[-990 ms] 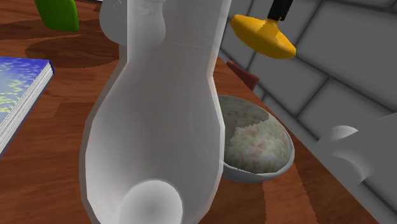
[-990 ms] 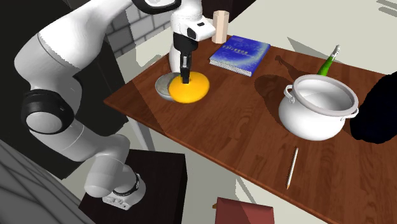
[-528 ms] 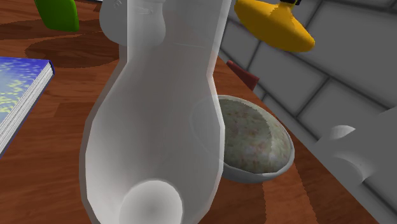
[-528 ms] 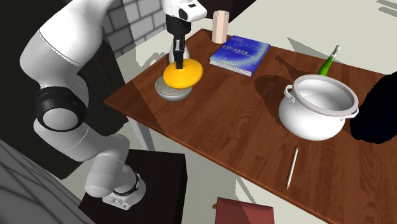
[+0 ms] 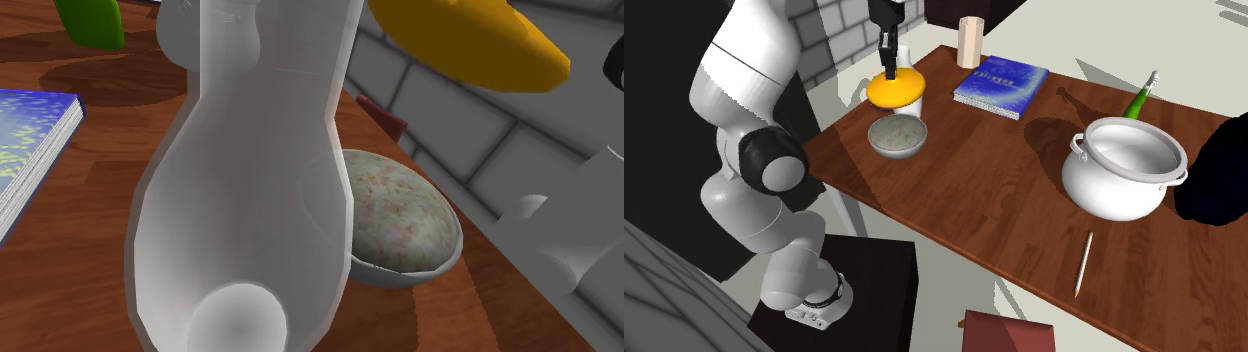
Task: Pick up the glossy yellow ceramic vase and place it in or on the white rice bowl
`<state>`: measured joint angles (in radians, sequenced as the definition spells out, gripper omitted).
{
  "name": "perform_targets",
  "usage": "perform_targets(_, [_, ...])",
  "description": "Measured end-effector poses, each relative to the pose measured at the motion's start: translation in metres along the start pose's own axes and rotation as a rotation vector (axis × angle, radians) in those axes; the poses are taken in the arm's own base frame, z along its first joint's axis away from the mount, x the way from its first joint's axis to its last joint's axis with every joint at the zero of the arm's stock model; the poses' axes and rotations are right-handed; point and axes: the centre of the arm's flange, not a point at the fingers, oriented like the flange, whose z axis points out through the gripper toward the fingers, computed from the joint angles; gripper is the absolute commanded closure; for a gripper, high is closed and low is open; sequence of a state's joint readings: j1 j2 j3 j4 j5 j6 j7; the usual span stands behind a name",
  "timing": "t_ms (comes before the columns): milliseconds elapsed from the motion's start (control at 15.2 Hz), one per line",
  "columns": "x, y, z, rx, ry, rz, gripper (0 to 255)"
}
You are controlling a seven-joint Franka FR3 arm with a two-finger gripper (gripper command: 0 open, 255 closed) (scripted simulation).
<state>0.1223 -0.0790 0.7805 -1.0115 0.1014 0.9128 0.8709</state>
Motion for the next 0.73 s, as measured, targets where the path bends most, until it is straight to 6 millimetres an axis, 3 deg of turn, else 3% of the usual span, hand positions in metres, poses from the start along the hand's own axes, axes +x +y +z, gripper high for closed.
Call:
perform_targets(198, [-0.012,-0.016,-0.002,0.002,-0.001,0.01,255])
perform_targets(726, [-0.013,-0.02,0.038,0.003,-0.001,0.01,255])
